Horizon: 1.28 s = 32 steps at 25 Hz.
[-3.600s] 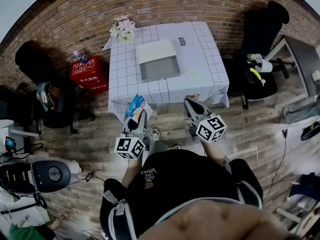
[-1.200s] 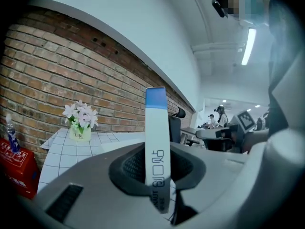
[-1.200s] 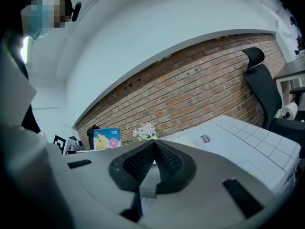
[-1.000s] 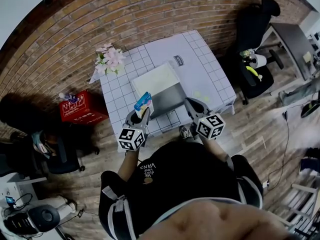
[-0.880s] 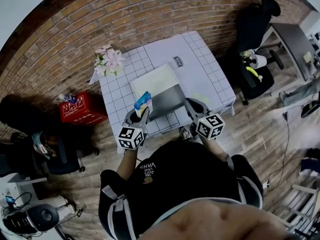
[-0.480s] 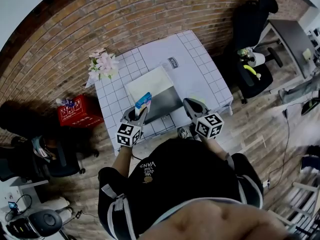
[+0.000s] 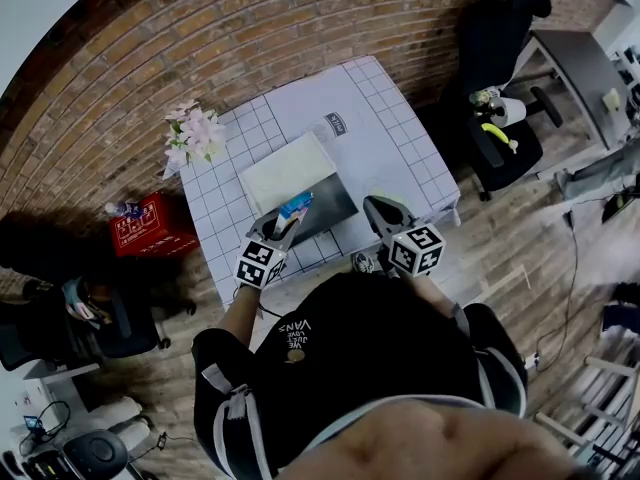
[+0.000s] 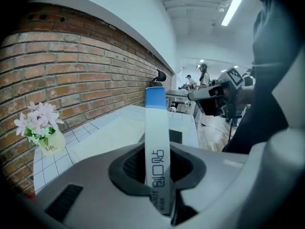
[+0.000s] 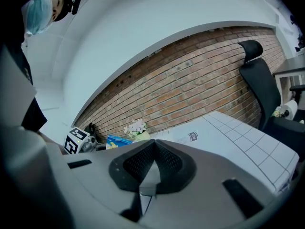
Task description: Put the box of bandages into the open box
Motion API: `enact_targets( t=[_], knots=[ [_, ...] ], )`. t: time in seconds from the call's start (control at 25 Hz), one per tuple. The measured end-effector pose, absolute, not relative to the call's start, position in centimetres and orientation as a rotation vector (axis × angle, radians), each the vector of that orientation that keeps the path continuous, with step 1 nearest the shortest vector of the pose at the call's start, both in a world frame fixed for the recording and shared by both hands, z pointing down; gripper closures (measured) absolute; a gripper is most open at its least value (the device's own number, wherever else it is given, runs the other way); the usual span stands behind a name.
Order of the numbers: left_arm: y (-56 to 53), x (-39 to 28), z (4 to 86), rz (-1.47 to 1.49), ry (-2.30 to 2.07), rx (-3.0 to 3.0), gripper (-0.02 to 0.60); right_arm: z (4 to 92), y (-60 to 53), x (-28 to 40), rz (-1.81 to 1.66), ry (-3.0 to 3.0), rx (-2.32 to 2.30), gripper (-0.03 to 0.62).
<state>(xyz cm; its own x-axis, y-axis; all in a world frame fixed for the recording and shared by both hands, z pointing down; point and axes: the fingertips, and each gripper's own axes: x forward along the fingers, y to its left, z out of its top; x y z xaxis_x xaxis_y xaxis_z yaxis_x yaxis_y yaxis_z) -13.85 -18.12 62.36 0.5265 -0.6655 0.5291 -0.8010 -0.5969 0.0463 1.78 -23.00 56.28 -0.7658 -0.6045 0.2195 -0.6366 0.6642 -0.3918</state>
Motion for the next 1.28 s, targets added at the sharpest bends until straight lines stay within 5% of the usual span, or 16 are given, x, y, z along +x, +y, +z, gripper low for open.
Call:
enact_targets(
  t=[1.28],
  knots=[
    [-19.2, -9.9, 69.9, 1.122, -0.681, 2.328, 0.502, 58.2, -24.7, 4.8, 0.762, -2.764, 1.058, 0.600]
  ],
)
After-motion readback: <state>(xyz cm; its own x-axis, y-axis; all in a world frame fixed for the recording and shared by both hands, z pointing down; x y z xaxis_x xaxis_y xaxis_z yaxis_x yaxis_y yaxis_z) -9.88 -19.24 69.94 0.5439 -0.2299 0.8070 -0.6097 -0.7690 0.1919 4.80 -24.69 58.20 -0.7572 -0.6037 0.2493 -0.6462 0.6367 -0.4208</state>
